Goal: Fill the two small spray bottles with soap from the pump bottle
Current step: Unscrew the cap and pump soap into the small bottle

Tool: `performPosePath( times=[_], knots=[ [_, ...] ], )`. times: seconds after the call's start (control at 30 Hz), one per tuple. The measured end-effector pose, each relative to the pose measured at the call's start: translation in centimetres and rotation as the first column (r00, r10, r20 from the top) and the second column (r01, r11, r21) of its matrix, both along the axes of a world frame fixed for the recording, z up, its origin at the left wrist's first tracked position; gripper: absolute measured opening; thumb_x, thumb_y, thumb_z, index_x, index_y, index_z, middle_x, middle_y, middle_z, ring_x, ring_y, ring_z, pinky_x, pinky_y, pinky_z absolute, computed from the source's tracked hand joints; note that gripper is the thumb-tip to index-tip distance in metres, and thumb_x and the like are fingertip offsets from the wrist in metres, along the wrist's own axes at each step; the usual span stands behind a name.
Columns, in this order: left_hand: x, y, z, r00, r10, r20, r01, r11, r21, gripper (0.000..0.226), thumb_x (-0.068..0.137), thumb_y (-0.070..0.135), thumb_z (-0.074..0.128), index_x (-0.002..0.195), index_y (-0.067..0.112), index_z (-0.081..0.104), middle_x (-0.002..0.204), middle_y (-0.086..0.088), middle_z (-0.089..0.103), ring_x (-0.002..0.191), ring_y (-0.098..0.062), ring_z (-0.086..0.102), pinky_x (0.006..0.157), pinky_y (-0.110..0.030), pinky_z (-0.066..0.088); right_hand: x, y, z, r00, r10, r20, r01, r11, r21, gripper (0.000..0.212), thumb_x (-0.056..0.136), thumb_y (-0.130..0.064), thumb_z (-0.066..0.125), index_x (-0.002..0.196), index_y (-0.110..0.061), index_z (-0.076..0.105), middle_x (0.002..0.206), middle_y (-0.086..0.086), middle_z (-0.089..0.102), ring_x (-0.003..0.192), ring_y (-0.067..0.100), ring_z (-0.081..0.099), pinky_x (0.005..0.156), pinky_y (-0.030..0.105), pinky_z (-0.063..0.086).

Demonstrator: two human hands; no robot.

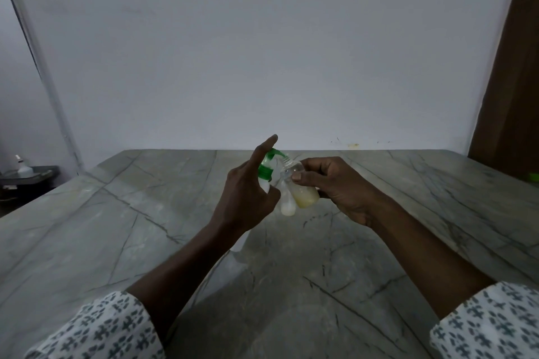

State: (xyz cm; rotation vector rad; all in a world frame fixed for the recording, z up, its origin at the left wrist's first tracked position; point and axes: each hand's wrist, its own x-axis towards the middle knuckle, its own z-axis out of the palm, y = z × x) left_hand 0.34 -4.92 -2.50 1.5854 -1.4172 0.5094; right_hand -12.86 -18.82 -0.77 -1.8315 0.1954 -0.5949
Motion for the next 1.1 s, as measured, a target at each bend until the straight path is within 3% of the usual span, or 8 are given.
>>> performPosePath(
  times=[0.13,0.33,0.5,0.73,0.87,1.1],
  knots=[
    [0.08,-0.03,-0.01,1.000,-0.007,-0.002,0.007,1.000,0.011,0.089,0.073,0.004,0.076,0.150,0.019,0.034,0.102,0.010,0.062,0.074,0.010,0.057,0.077,0.000,0.045,0.04,-0.06,-0.03,1.000,-0.001,0.006,0.001,1.000,0.002,0.024,0.092,-0.020,0.064,0.114,-0.013,0.071,0.110,0.007,0.074,0.108,0.028,0.067,0.097,0.047,0.051],
    [0.04,-0.07,0.02,1.000,0.011,-0.007,-0.011,1.000,-0.021,0.074,0.074,0.004,0.078,0.140,0.019,0.048,0.103,0.012,0.061,0.080,0.014,0.056,0.078,0.005,0.040,0.08,0.01,-0.10,1.000,0.011,-0.007,-0.011,1.000,-0.004,0.026,0.090,-0.022,0.066,0.114,-0.013,0.071,0.108,0.006,0.075,0.103,0.022,0.069,0.095,0.044,0.053],
    [-0.13,-0.02,0.05,1.000,0.029,0.001,-0.029,0.999,-0.039,0.060,0.074,0.000,0.076,0.131,0.011,0.057,0.100,0.005,0.067,0.077,-0.001,0.057,0.077,0.003,0.040,0.14,0.13,-0.37,1.000,0.022,-0.015,-0.022,1.000,-0.005,0.027,0.091,-0.020,0.066,0.115,-0.011,0.070,0.109,0.007,0.075,0.104,0.025,0.069,0.094,0.041,0.054],
    [0.05,-0.14,-0.06,1.000,0.009,0.007,-0.009,1.000,-0.009,0.084,0.074,0.004,0.078,0.146,0.020,0.038,0.111,0.000,0.067,0.080,-0.005,0.059,0.080,0.004,0.041,0.10,0.07,-0.07,1.000,0.021,0.021,-0.022,1.000,0.008,0.027,0.092,-0.020,0.064,0.116,-0.010,0.070,0.110,0.008,0.074,0.106,0.026,0.069,0.092,0.040,0.055],
    [0.09,-0.07,-0.22,1.000,0.001,0.005,-0.001,1.000,-0.031,0.085,0.074,0.005,0.078,0.147,0.018,0.037,0.110,0.005,0.065,0.078,-0.002,0.060,0.080,-0.001,0.046,0.15,0.18,0.00,0.998,0.034,0.043,-0.035,0.999,0.018,0.027,0.092,-0.018,0.064,0.116,-0.010,0.070,0.110,0.008,0.074,0.106,0.025,0.069,0.089,0.035,0.056],
    [0.02,-0.13,-0.31,1.000,0.011,-0.015,-0.012,0.997,-0.080,0.065,0.076,0.004,0.076,0.135,0.016,0.052,0.104,0.014,0.062,0.087,0.017,0.058,0.079,0.001,0.042,0.19,0.35,-0.13,0.998,0.061,0.022,-0.061,0.998,-0.012,0.029,0.091,-0.019,0.065,0.118,-0.009,0.069,0.110,0.006,0.075,0.103,0.020,0.070,0.089,0.030,0.055]
  ],
)
